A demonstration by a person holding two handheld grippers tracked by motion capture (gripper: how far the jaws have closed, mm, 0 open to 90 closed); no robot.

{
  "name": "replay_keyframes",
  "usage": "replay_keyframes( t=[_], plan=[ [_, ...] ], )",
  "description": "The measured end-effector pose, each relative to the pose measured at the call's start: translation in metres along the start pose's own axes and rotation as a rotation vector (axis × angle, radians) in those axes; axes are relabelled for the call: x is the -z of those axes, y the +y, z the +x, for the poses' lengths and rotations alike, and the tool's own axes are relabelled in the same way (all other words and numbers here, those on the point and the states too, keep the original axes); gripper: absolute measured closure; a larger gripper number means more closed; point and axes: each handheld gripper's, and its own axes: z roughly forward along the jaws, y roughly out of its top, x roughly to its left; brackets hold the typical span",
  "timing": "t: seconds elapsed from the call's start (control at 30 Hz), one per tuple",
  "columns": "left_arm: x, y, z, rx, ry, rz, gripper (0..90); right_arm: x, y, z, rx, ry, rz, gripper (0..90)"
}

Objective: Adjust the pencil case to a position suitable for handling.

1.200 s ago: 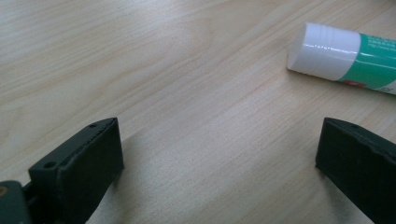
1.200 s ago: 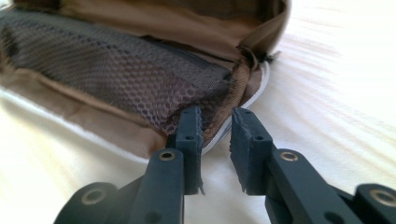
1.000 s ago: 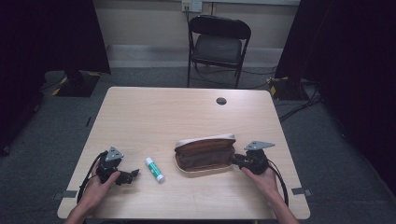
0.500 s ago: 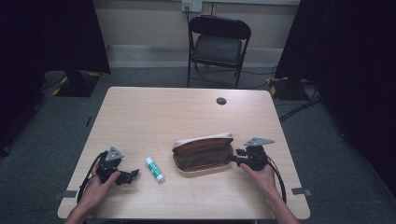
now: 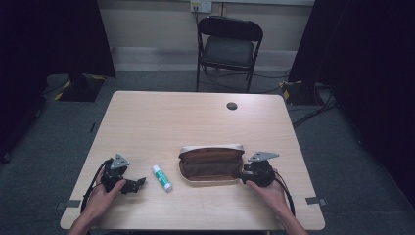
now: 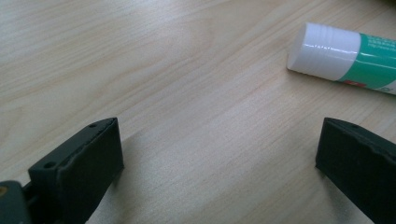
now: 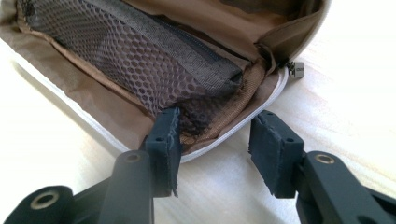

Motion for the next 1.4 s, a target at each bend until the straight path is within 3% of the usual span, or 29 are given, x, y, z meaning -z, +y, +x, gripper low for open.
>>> replay_keyframes(
  t=[0.37,0.47,0.67,1.0,1.1,1.23,1.4],
  plan=[
    [0.000,0.000,0.000,-0.002,-0.002,0.002,0.0,0.007,-0.009,0.019,-0.015,0.011,0.023,54.5],
    [0.000,0.000,0.000,-0.002,-0.001,0.001,0.0,0.008,-0.010,0.025,0.012,0.006,0.020,54.7],
    [0.000,0.000,0.000,-0.001,-0.002,0.001,0.0,0.013,-0.012,0.030,-0.020,0.017,0.024,52.7],
    [0.000,0.000,0.001,-0.006,-0.002,0.002,0.0,0.027,-0.013,0.022,-0.038,0.047,-0.020,46.2],
    [-0.001,0.000,0.001,-0.004,-0.003,0.001,0.0,0.029,-0.014,0.021,-0.036,0.030,-0.022,43.7],
    [0.000,0.000,0.001,-0.007,-0.003,0.003,0.0,0.040,-0.010,0.013,-0.051,0.020,-0.088,42.6],
    [0.000,0.000,0.001,-0.009,-0.005,0.003,0.0,0.045,-0.013,0.004,-0.061,0.002,-0.099,41.4]
  ],
)
